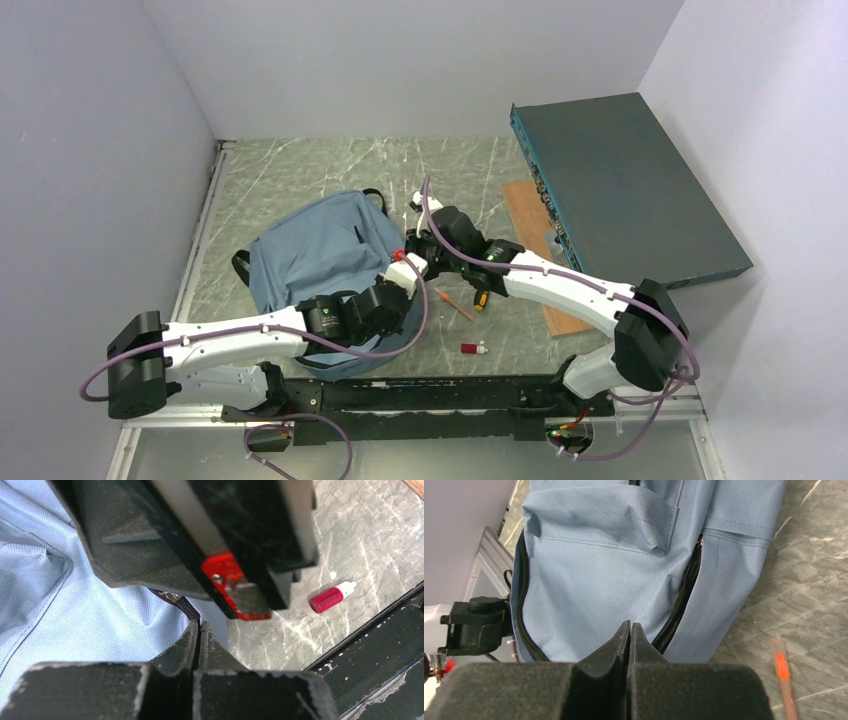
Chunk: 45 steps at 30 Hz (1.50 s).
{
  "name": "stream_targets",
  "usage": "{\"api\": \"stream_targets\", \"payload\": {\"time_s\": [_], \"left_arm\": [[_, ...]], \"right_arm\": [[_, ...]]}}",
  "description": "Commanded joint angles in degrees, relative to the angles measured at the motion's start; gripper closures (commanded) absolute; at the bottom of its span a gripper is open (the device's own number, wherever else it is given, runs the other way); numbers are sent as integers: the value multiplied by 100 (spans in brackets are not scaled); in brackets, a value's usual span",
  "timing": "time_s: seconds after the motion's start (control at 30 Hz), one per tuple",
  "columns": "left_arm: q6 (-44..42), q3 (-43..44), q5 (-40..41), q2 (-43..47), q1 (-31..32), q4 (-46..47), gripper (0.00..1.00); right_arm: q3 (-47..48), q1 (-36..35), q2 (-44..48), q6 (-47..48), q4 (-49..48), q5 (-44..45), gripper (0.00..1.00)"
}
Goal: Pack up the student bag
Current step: Zip the student bag at the center of the board.
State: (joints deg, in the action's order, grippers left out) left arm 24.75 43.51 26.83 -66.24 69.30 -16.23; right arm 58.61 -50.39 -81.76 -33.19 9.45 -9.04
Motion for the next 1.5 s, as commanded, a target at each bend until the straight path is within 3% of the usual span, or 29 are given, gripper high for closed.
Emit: {"api": "stream_targets", "payload": {"time_s": [0.0, 0.43, 0.73, 0.87, 0.9, 1.0, 1.1, 1.13, 1.2, 1.33, 1.47], "left_arm": [[56, -332, -391, 162, 47, 15, 100], [384, -1411, -948, 1648, 657, 413, 100], [115, -1332, -986, 1539, 634, 729, 100], [-226, -890, -1916, 957, -83, 1289, 100], [-210, -748, -2243, 764, -362, 1386, 100], [-139, -226, -2986, 120, -928, 1377, 100], [-244, 142, -3322, -304, -1136, 1268, 99], [-251, 245, -3403, -371, -1188, 1178, 93], [-231, 302, -3605, -323, -1375, 1082, 72], [-334, 160, -3743, 205, -1726, 811, 20], [-510, 314, -3578, 980, -2171, -225, 9]], "right_arm": [[650, 57, -144, 124, -343, 226, 100], [2095, 672, -1916, 818, -748, 817, 100], [2578, 763, -2354, 1468, -651, 1094, 100], [2947, 917, -2464, 1665, -3, 942, 100], [3044, 986, -2460, 1682, 211, 757, 97], [3083, 1179, -2248, 1779, 748, 687, 66], [2756, 1310, -1798, 1885, 997, 712, 50], [2632, 1334, -1650, 1909, 1063, 690, 46], [2330, 1339, -1348, 1938, 1079, 628, 40], [1666, 1341, -788, 1825, 735, 343, 33], [1100, 1339, -431, 1526, 179, -104, 30]]}}
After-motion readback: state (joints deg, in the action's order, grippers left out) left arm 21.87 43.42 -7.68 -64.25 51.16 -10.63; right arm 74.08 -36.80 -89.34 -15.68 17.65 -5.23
